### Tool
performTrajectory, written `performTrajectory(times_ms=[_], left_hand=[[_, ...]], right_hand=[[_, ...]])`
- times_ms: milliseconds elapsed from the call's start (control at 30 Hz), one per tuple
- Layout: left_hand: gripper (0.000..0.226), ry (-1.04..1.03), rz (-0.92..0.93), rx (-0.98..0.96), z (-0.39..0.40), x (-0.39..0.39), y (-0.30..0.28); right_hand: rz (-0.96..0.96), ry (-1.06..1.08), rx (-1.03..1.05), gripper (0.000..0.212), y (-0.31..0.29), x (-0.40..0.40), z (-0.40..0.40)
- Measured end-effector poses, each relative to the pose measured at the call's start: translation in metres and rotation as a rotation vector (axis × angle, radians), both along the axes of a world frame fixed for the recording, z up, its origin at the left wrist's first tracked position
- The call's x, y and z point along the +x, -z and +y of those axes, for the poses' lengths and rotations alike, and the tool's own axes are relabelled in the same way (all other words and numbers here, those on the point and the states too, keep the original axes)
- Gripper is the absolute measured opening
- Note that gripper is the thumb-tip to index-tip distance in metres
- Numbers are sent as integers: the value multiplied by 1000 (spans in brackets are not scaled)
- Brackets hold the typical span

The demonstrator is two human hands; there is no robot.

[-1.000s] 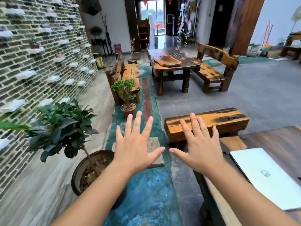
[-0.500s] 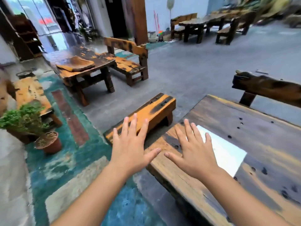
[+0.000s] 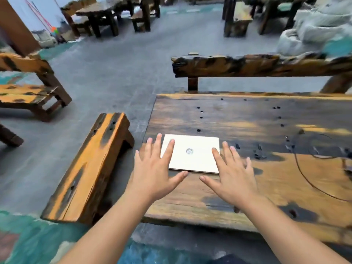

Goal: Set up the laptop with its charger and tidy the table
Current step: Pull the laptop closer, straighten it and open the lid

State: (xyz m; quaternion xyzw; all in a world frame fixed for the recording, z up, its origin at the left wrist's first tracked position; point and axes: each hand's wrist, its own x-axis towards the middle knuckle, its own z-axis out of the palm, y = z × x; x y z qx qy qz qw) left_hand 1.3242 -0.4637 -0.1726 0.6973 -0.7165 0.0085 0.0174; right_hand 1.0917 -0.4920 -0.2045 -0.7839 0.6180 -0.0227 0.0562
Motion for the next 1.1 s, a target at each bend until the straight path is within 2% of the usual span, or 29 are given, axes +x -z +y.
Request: performTrajectory(times_ms=[333, 567, 867, 1100], left_hand=[[98, 81, 18, 104, -54, -50, 27], [95, 91, 18, 156, -84, -58, 45], [93, 87, 58, 329, -141, -28, 93], [88, -10, 184, 514, -193, 24, 153]], right_hand=[[-44, 75, 105, 99, 23, -51, -52], [-37, 69, 139, 99, 40, -64, -87], [-41, 116, 273, 94, 70, -45, -131], [-187, 202, 507, 87, 115, -26, -168]])
